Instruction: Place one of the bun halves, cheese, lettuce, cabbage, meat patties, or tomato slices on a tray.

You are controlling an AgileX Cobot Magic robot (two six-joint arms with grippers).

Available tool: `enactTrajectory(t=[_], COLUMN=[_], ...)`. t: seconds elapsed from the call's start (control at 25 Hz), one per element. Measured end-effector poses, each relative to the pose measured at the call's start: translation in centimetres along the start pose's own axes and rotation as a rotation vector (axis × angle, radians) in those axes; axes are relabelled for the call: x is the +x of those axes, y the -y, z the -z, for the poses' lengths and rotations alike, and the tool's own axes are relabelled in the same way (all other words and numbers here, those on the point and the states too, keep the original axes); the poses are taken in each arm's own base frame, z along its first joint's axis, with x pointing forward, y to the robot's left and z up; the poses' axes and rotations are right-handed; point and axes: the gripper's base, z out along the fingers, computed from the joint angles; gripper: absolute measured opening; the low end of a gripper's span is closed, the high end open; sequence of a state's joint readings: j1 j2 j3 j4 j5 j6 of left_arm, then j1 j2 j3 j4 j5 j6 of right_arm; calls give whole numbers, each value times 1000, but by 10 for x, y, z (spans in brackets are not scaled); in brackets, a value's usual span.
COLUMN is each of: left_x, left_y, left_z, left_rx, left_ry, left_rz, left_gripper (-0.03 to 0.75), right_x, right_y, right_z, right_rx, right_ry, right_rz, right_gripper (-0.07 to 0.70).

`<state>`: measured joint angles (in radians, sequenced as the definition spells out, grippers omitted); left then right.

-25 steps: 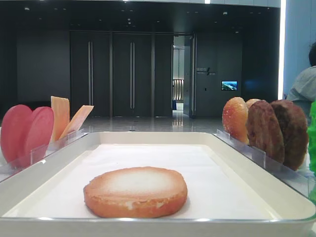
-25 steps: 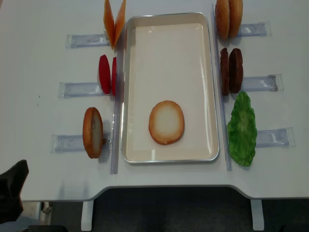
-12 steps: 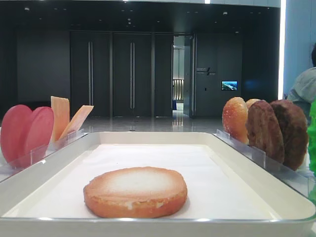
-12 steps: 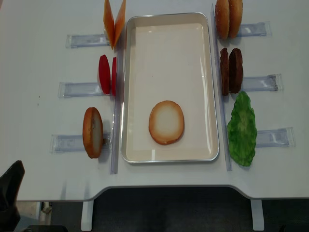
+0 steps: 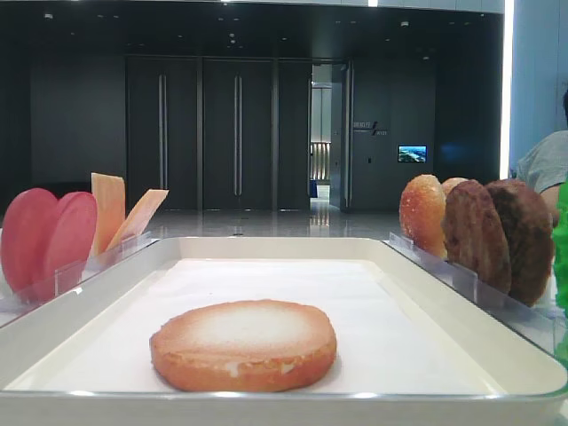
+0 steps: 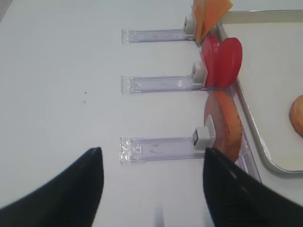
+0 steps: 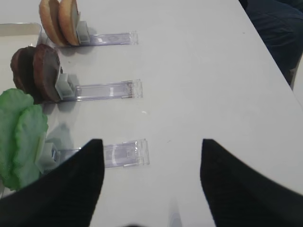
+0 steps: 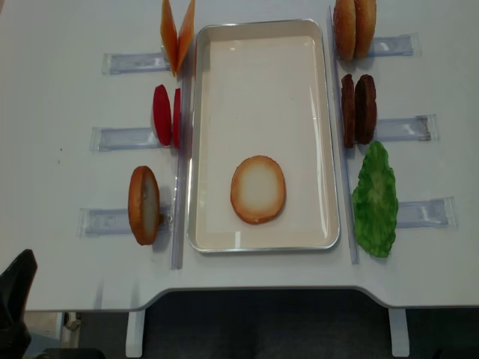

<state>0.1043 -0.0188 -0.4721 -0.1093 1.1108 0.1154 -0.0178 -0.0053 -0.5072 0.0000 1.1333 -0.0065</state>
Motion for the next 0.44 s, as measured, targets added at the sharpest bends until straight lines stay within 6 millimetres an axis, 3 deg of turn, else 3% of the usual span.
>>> enactTrajectory(t=[0.44], left_x=[0], left_y=[0], left_z=[0], left_rx=[0], left_ry=[0], left_rz=[0], left_gripper=[505], right_x=[0], right_y=[0], right_z=[0], right_rx=[0], right_ry=[0], right_rz=[0], right_gripper=[433])
